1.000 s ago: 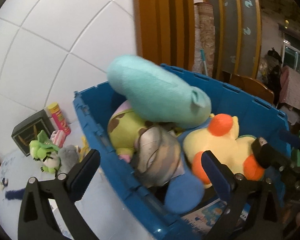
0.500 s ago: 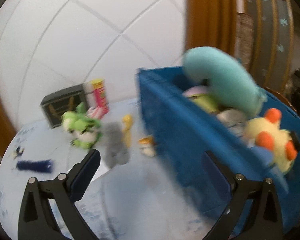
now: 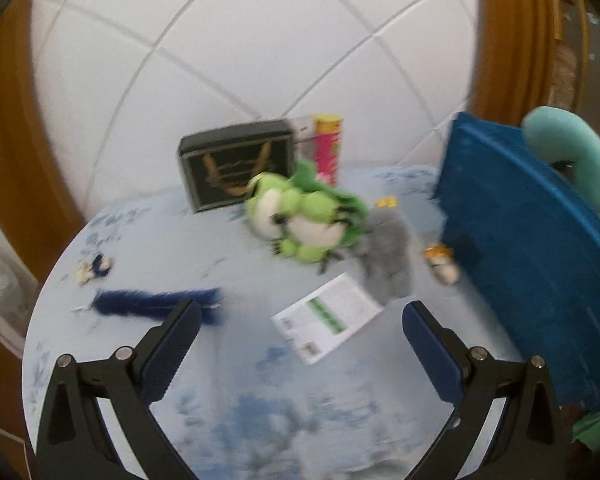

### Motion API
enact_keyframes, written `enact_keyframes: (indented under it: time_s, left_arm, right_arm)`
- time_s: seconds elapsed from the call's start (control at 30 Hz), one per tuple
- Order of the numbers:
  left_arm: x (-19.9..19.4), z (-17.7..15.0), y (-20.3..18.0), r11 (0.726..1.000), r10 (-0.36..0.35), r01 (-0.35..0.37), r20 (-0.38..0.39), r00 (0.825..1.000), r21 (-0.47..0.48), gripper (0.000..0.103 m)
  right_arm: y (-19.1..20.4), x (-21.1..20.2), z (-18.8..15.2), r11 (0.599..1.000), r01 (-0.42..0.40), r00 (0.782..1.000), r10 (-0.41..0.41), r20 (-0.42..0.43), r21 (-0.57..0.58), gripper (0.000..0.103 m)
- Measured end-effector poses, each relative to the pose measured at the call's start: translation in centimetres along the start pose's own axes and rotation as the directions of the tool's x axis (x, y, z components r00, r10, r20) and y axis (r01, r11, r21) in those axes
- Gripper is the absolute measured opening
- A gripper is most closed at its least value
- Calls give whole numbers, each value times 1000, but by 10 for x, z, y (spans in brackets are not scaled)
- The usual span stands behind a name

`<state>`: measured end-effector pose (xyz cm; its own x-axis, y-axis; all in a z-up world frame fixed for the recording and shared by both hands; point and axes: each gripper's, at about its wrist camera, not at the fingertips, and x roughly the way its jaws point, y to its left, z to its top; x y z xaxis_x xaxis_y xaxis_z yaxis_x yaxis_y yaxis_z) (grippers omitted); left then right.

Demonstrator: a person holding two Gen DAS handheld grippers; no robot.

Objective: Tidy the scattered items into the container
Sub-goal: 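Move the left gripper to the green frog plush while the right gripper reaches the grey plush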

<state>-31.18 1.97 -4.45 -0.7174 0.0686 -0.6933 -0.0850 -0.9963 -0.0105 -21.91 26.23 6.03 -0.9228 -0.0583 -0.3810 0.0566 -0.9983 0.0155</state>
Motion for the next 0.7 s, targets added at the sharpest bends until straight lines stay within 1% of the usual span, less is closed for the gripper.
enact_keyframes:
  time_s: [0.07,0.13,0.27,0.37,0.47,0.53,0.63,0.7]
  left_arm:
    - [12,-4,23,1000,16,-16,-30,999,-15,102]
    - [24,-7,37,999,19,-21,-60,998,-30,102]
    - [52,-14,48,999,23,-27,-113,993,-37,102]
    - [71,-16,46,999,25,-31,-145,989,-39,102]
    - [95,-10,41,999,28,-35,-172,985,-36,102]
    - [109,-2,36,998,34,-41,-181,983,-39,102]
    - [131,13,30,997,41,-52,-193,980,-56,102]
    - [146,22,26,996,43,-58,-207,977,-64,102]
  right_arm:
    - [20,25,-6,1000,-31,998,31,-56,1,103]
    - [31,47,-11,999,-43,994,43,-99,5,103]
    - [37,85,-22,999,-51,983,53,-177,15,103]
    - [36,113,-35,998,-63,971,65,-231,15,103]
    - [34,149,-49,996,-84,954,86,-287,20,103]
    - [27,175,-57,996,-85,942,93,-322,38,103]
    - [15,215,-68,994,-98,919,112,-379,55,103]
    - [8,235,-74,992,-107,905,124,-407,66,103]
